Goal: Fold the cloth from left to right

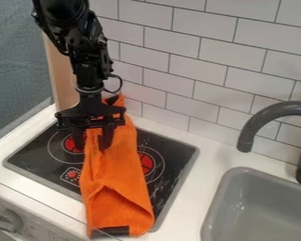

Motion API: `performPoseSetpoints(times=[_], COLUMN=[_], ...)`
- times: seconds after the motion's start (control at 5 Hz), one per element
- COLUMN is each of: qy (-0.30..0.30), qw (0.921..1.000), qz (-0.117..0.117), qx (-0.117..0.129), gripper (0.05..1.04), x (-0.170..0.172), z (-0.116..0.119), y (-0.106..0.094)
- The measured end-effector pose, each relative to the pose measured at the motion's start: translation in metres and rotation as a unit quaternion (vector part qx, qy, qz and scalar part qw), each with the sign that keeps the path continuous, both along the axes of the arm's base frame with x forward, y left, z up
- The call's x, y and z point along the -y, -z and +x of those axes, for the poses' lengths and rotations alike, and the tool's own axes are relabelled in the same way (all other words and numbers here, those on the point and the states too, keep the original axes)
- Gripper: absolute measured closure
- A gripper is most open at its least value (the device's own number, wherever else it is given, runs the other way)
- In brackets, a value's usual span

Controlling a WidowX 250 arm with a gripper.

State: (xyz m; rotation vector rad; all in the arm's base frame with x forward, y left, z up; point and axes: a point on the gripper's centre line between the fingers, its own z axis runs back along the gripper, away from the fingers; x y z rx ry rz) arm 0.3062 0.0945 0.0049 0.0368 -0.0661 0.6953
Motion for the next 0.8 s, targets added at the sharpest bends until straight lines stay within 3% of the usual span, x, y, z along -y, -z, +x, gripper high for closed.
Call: performPoseSetpoints(times=[0.2,0.6,0.8], qy=[-0.002,0.012,0.013], qw=[0.9999,0.9984,0.9982], qz=[0.002,0.006,0.007], qx=[0.015,0.055,0.059], gripper=[0.070,0.084,0.084], x=[0.000,0.002,0.002], z=[0.001,0.005,0.006], y=[-0.018,-0.058,-0.061])
